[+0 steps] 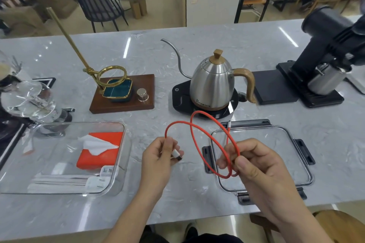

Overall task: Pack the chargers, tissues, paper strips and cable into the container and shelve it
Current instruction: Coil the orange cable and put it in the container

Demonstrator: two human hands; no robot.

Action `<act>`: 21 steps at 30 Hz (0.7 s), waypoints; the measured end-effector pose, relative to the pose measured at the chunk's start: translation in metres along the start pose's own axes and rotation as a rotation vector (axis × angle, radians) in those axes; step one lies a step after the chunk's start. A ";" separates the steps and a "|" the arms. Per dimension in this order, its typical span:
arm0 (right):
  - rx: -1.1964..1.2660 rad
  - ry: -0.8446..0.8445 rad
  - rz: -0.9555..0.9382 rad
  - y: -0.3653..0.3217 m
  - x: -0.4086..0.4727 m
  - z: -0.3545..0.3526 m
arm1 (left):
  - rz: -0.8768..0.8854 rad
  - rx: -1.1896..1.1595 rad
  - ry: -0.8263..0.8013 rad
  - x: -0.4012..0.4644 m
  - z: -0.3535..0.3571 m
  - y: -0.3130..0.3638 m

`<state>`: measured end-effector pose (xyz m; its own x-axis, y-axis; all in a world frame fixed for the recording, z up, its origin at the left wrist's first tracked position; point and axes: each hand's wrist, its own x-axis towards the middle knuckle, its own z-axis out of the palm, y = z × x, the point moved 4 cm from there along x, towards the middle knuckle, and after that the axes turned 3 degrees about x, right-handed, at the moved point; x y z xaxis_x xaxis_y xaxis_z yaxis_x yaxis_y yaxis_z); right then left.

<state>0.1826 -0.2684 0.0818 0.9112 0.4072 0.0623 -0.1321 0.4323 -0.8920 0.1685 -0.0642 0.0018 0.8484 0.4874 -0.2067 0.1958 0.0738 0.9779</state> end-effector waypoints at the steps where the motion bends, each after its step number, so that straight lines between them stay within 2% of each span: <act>1: -0.007 0.001 -0.012 -0.002 0.000 0.000 | -0.008 -0.037 -0.004 0.000 0.001 0.002; 8: -0.097 0.110 -0.058 -0.007 0.001 -0.016 | -0.031 -0.267 -0.018 -0.002 0.000 0.016; 15: -0.101 0.113 -0.107 -0.013 0.002 -0.021 | -0.232 -0.404 -0.099 -0.005 0.005 0.023; 21: -0.098 0.113 -0.145 -0.015 0.000 -0.024 | -0.390 -0.420 -0.152 -0.011 0.010 0.016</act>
<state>0.1941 -0.2941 0.0842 0.9568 0.2507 0.1474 0.0372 0.3971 -0.9170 0.1674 -0.0772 0.0190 0.8202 0.2271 -0.5251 0.3219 0.5755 0.7517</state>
